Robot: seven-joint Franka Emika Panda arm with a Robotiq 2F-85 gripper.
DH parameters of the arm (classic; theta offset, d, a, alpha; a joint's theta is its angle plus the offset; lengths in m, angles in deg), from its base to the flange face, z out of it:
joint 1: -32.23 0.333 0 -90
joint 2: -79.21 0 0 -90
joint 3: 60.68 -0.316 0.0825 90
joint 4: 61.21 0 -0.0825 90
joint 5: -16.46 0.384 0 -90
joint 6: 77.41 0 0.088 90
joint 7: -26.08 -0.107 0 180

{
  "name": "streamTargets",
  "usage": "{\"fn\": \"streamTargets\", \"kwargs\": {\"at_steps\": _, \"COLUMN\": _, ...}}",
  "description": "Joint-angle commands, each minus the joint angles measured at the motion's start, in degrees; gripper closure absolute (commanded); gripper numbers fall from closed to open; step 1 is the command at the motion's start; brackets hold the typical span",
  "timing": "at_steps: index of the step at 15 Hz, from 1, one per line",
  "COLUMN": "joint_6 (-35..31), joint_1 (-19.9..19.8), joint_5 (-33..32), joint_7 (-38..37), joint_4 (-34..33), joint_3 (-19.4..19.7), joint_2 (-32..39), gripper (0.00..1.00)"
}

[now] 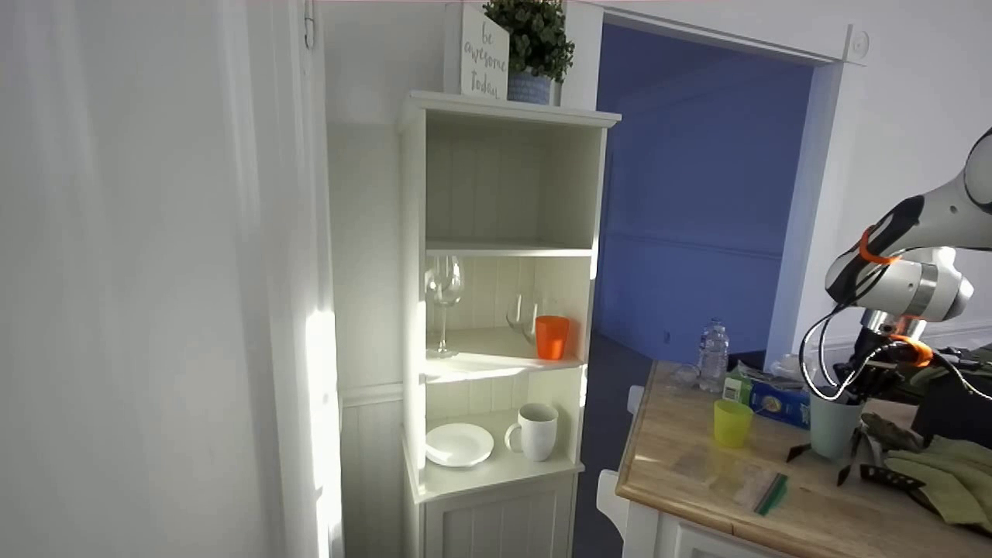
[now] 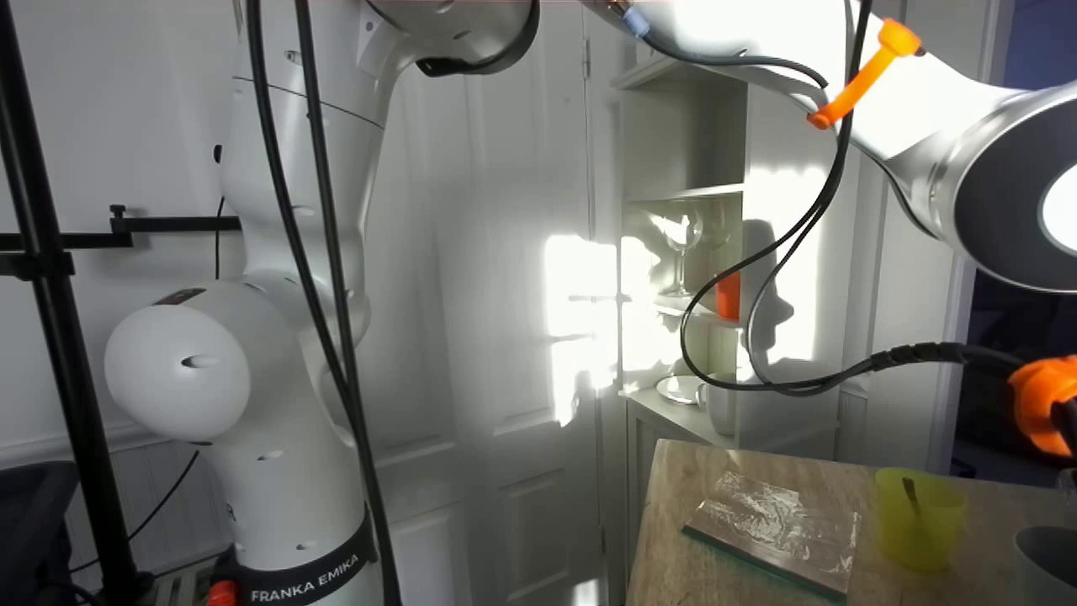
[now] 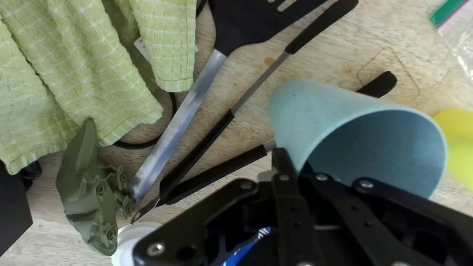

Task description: Pick up the blue cup and put it in the middle of the tongs

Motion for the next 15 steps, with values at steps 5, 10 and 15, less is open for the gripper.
{"fn": "streamTargets", "kwargs": {"at_steps": 5, "joint_6": -0.62, "joint_1": -2.5, "joint_5": 1.06, "joint_7": -2.36, "joint_4": -3.64, "joint_3": -1.14, "joint_2": 2.9, "gripper": 0.99}}
{"fn": "streamTargets", "kwargs": {"at_steps": 10, "joint_6": -0.62, "joint_1": -3.59, "joint_5": 0.86, "joint_7": -4.41, "joint_4": -6.58, "joint_3": -1.77, "joint_2": 5.54, "gripper": 0.99}}
{"fn": "streamTargets", "kwargs": {"at_steps": 15, "joint_6": -1.06, "joint_1": -4.53, "joint_5": 0.56, "joint_7": -6.67, "joint_4": -9.25, "joint_3": -2.42, "joint_2": 7.98, "gripper": 0.99}}
